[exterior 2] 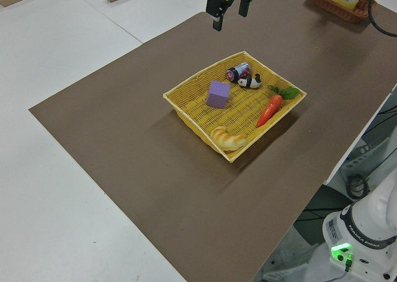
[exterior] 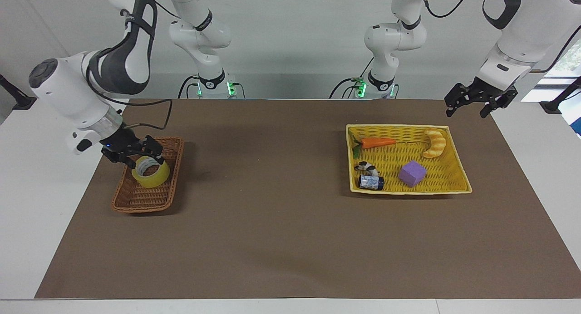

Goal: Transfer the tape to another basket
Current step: 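Release the tape with the right gripper and lift it away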

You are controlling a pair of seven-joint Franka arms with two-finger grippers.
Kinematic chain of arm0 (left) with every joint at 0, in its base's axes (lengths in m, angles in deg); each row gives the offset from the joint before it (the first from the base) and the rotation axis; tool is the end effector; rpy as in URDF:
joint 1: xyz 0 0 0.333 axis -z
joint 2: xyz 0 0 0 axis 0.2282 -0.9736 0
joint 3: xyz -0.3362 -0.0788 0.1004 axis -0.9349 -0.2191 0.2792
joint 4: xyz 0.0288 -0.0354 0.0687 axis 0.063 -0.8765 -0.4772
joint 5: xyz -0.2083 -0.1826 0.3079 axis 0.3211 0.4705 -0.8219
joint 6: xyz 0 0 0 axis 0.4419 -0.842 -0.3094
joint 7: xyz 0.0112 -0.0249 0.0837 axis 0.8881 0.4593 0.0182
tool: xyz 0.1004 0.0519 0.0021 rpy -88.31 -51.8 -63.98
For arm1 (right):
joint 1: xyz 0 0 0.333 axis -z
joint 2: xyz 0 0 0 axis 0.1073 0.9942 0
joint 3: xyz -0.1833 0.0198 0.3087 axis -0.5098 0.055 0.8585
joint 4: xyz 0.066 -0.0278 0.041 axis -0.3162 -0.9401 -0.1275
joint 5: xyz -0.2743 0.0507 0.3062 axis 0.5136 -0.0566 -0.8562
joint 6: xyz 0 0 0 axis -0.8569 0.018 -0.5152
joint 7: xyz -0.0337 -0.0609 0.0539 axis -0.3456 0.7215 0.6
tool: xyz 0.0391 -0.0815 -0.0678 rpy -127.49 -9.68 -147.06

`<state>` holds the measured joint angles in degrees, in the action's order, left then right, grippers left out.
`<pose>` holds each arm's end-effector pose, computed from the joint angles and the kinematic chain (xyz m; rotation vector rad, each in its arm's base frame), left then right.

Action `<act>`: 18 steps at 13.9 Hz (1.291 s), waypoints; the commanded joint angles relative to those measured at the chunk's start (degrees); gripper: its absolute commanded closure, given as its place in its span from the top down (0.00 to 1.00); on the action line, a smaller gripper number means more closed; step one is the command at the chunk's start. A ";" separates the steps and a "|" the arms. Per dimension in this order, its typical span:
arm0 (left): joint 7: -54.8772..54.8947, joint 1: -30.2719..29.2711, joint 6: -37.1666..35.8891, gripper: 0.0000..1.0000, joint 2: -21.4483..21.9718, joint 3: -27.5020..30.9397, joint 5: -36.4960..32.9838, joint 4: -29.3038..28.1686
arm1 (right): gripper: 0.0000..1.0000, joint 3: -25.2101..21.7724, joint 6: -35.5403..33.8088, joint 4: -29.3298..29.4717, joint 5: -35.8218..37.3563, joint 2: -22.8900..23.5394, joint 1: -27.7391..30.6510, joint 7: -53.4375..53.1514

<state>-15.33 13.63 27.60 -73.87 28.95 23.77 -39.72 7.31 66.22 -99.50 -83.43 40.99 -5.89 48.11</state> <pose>0.5735 -0.0125 0.6550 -3.1337 0.1674 0.0562 0.6401 -0.0613 0.5045 -2.9658 0.0235 -0.0381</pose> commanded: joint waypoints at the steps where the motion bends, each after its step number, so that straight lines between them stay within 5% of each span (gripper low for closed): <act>1: 0.62 -0.79 -1.23 1.00 -0.53 -0.64 -1.00 1.34 | 1.00 0.23 0.35 -1.14 5.56 -2.57 -4.29 -8.62; 6: 0.62 -0.79 -1.23 1.00 -0.53 -0.64 -1.00 1.34 | 1.00 0.15 -1.93 -0.71 9.17 -6.43 -10.28 -21.40; 15: 0.62 -0.79 -1.23 1.00 -0.53 -0.64 -1.00 1.34 | 1.00 -1.52 -24.07 14.14 9.70 -11.27 -5.81 -21.49; 18: 0.62 -0.79 -1.23 1.00 -0.53 -0.64 -1.00 1.34 | 1.00 -1.53 -24.71 10.92 10.50 -15.83 -4.14 -22.11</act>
<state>-15.33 13.63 27.60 -73.87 28.95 23.77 -39.71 5.66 41.91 -85.97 -74.37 28.01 -10.98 27.79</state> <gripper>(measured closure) 0.000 0.000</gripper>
